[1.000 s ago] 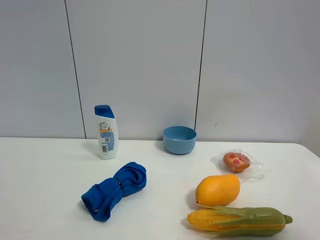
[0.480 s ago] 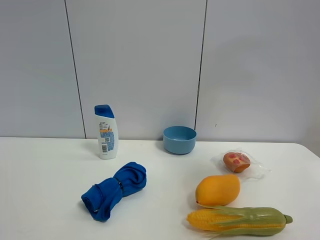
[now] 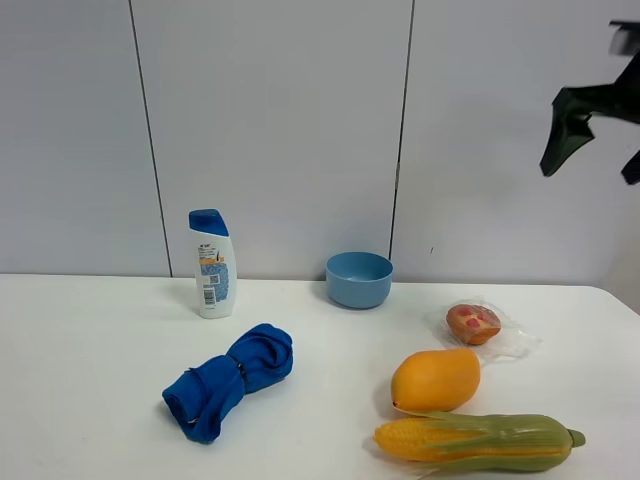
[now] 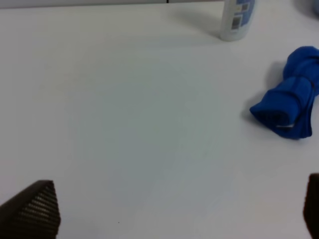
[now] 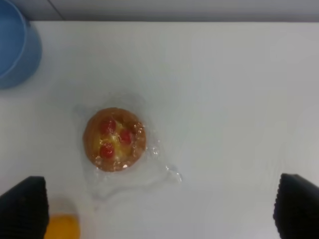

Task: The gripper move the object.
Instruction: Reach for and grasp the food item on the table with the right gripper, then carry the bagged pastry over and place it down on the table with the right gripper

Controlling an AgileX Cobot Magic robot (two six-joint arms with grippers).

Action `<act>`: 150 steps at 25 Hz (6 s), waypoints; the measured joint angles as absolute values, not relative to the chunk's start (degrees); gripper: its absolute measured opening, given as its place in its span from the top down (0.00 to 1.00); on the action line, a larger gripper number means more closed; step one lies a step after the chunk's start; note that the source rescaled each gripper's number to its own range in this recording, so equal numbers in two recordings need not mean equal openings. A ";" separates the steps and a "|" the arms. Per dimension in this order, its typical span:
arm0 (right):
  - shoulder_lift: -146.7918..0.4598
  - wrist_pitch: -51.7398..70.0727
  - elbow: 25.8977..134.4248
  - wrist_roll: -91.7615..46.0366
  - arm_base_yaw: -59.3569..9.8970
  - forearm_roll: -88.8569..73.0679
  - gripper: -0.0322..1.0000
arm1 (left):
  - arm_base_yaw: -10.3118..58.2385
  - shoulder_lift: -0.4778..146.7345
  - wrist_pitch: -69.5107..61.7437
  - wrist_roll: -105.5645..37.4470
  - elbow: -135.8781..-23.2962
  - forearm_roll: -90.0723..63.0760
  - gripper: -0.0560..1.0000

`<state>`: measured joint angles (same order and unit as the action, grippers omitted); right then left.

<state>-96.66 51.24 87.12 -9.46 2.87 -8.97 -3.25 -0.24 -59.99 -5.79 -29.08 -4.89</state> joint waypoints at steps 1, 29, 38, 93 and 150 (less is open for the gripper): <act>-98.47 50.52 87.12 -10.00 2.66 -9.12 0.13 | -3.25 -0.24 -59.99 -5.79 -29.08 -4.89 0.00; -117.58 41.44 87.24 -5.79 -12.68 7.48 0.13 | -3.25 -0.24 -59.99 -5.79 -29.08 -4.89 0.00; -122.16 39.34 87.24 -0.66 -12.68 11.16 0.13 | -3.25 -0.24 -59.99 -5.79 -29.08 -4.83 0.00; -106.35 29.32 87.31 -8.13 -37.69 -0.90 0.97 | -3.25 -0.24 -59.99 -5.79 -29.08 -4.89 0.00; -122.56 41.54 80.85 -3.58 -44.74 4.05 0.97 | -3.25 -0.24 -59.99 -5.79 -29.08 -4.89 0.00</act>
<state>-122.56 41.54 80.85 -3.58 -44.74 4.05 -3.25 -0.24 -59.99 -5.79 -29.08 -4.89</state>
